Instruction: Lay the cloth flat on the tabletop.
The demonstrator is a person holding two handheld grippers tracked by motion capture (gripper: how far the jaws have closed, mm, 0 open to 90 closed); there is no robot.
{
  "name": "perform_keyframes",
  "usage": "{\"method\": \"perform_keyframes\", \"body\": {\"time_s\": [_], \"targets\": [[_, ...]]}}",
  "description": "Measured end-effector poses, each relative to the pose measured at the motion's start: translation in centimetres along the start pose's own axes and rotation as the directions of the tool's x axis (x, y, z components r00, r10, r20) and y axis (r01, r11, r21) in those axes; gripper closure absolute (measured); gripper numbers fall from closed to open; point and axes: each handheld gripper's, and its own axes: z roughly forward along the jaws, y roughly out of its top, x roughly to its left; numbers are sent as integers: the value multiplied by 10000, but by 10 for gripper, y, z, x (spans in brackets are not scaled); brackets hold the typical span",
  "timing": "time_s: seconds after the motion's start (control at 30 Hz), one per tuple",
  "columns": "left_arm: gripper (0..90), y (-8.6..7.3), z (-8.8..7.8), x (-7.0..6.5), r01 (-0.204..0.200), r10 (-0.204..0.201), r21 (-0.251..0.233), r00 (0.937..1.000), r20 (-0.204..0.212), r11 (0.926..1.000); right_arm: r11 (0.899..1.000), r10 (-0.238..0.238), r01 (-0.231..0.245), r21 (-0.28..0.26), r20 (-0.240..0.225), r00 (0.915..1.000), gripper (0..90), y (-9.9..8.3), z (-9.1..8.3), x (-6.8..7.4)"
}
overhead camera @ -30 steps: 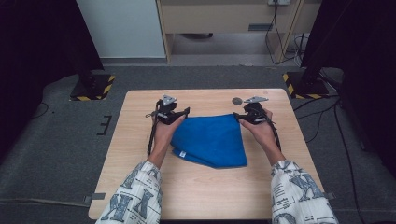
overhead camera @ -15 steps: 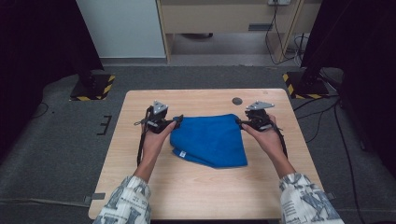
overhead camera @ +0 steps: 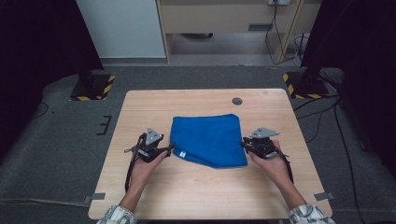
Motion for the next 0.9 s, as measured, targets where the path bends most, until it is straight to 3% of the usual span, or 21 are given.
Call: {"method": "perform_keyframes", "body": {"time_s": [0.07, 0.1, 0.23, 0.37, 0.57, 0.7, 0.9], "targets": [[444, -4, 0, -2, -152, 153, 162, 9999, -10, 9998, 10000, -11, 11, 52, 18, 10000, 768, -2, -3, 1], [457, -12, -1, -5, -532, 542, 485, 9983, -202, 9974, 9998, 175, -176, -93, -95, 9998, 807, -8, -12, 1], [506, -27, -2, -3, -429, 434, 893, 9990, -42, 9951, 9995, 279, -281, -126, -148, 9995, 827, -21, -25, 3], [529, -27, 0, -1, -154, 151, 826, 9999, 42, 9965, 9995, 330, -329, 37, -177, 9993, 830, -32, -33, 5], [542, -25, 8, -10, -501, 478, 1014, 9985, 254, 9936, 9989, 455, -453, 85, -217, 9987, 781, -41, -43, 7], [542, -26, 19, -12, -444, 403, 1298, 9986, 339, 9905, 9991, 412, -409, 103, -286, 9987, 747, -42, -45, 11], [548, -22, 25, -14, -354, 306, 1181, 9987, 419, 9924, 9993, 335, -333, 166, -130, 9994, 721, -41, -43, 14]]}}
